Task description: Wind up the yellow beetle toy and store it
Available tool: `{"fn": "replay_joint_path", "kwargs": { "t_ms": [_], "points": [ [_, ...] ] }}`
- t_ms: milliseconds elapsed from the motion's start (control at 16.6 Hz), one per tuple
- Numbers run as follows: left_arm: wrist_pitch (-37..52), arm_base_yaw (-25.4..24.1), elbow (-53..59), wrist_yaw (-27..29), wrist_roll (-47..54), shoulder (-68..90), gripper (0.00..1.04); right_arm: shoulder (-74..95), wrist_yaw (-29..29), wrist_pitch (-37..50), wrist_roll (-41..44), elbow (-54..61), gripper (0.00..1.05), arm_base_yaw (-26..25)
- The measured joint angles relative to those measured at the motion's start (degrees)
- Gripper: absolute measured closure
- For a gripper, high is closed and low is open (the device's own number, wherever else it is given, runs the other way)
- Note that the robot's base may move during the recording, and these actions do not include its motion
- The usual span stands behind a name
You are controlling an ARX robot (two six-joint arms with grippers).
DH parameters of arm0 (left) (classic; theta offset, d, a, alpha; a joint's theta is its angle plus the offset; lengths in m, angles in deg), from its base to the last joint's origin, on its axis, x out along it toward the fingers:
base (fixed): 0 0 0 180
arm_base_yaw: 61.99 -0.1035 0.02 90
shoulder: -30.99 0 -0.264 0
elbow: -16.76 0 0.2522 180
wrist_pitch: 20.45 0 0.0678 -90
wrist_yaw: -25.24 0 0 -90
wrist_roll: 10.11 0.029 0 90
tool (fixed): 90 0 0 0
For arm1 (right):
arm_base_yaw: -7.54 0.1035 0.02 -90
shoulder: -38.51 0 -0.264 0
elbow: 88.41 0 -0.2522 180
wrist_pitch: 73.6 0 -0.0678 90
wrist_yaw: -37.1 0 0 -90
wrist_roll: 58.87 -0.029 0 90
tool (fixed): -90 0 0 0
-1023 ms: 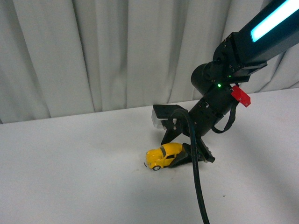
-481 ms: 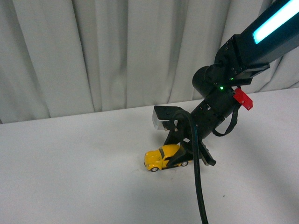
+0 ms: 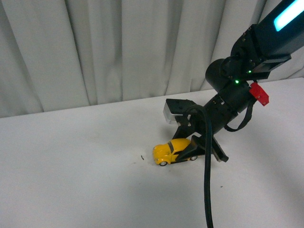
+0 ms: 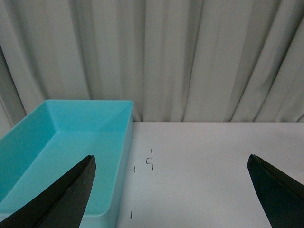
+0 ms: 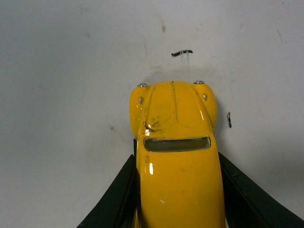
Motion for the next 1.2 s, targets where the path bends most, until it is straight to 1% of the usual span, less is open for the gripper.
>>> {"fn": "replay_joint_path", "kwargs": {
  "t_ms": [180,241,301,481,662,902,1083,1143,1203],
  "points": [
    [0.0,0.0,0.0,0.0,0.0,0.0,0.07,-1.2,0.5,1.0,1.9,3.3,0.63,-3.3],
    [0.0,0.0,0.0,0.0,0.0,0.0,0.07,-2.2,1.0,1.7,2.9,6.4,0.63,-6.0],
    [0.0,0.0,0.0,0.0,0.0,0.0,0.07,-2.9,1.3,1.8,3.7,7.9,0.63,-7.6],
    [0.0,0.0,0.0,0.0,0.0,0.0,0.07,-4.8,1.2,2.7,5.0,12.3,0.63,-11.6],
    [0.0,0.0,0.0,0.0,0.0,0.0,0.07,-8.0,-0.1,3.4,5.9,18.3,0.63,-15.7],
    [0.0,0.0,0.0,0.0,0.0,0.0,0.07,-9.5,-0.7,1.8,9.0,21.2,0.63,-19.3],
    [0.0,0.0,0.0,0.0,0.0,0.0,0.07,-9.5,-2.1,-0.6,11.3,20.1,0.63,-20.2],
    [0.0,0.0,0.0,0.0,0.0,0.0,0.07,-9.5,-3.0,-1.6,11.6,19.6,0.55,-20.1],
    [0.0,0.0,0.0,0.0,0.0,0.0,0.07,-9.1,-5.0,-2.1,11.8,19.5,0.45,-20.0]
  ]
}}
